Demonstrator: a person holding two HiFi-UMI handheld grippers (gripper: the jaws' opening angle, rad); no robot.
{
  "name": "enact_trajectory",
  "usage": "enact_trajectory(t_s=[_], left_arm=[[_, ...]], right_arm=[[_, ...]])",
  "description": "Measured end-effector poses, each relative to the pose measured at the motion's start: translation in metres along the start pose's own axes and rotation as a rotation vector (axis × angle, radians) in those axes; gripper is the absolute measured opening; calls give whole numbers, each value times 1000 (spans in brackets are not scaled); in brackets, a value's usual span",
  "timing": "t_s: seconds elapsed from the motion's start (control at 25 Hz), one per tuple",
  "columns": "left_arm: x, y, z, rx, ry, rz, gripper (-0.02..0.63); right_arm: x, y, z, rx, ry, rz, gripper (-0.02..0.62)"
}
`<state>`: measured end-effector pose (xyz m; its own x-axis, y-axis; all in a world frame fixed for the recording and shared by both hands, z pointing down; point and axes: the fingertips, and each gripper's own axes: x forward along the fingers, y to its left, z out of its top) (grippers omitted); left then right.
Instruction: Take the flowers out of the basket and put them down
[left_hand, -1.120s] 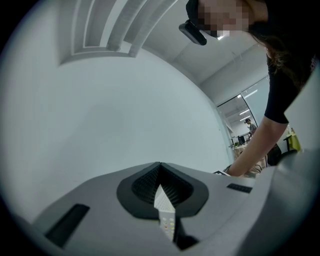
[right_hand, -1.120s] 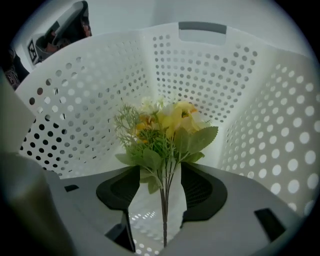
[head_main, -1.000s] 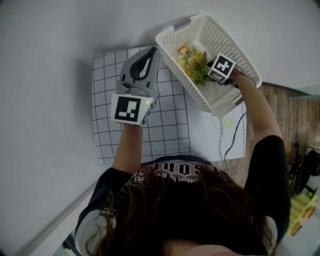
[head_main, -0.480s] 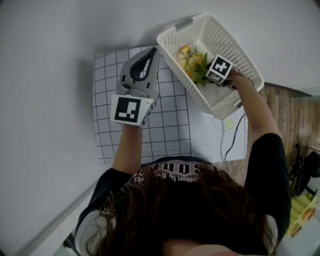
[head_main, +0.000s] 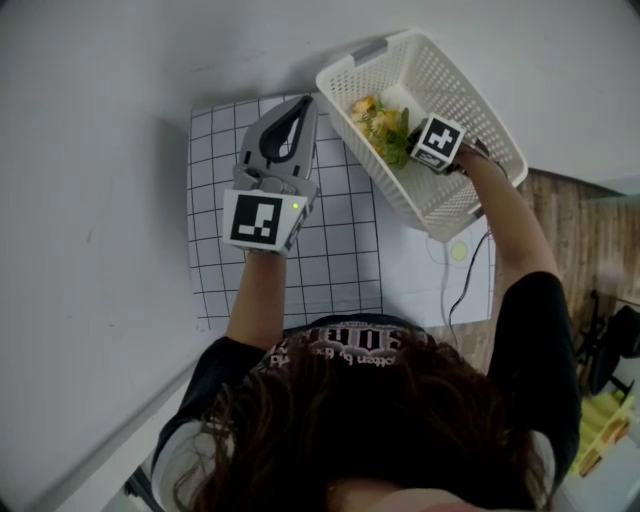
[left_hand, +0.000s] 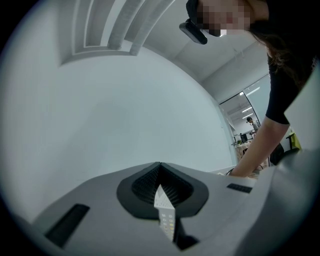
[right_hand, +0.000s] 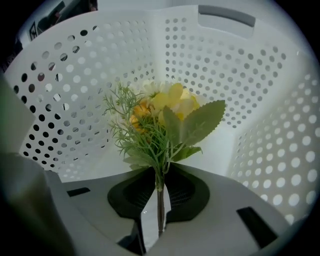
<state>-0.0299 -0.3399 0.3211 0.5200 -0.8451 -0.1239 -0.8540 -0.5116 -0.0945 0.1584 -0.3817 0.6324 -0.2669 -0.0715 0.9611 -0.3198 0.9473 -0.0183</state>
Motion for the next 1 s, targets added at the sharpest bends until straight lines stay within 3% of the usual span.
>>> enact_trajectory(t_s=[0.28,1.0], left_arm=[[-1,0,3,-3,-4,4,-3],[-10,2,22,13,-37,31,-3]], right_arm=[[-10,-1,3,39,-33,7,67],[-59,1,31,168,-241,-3,64]])
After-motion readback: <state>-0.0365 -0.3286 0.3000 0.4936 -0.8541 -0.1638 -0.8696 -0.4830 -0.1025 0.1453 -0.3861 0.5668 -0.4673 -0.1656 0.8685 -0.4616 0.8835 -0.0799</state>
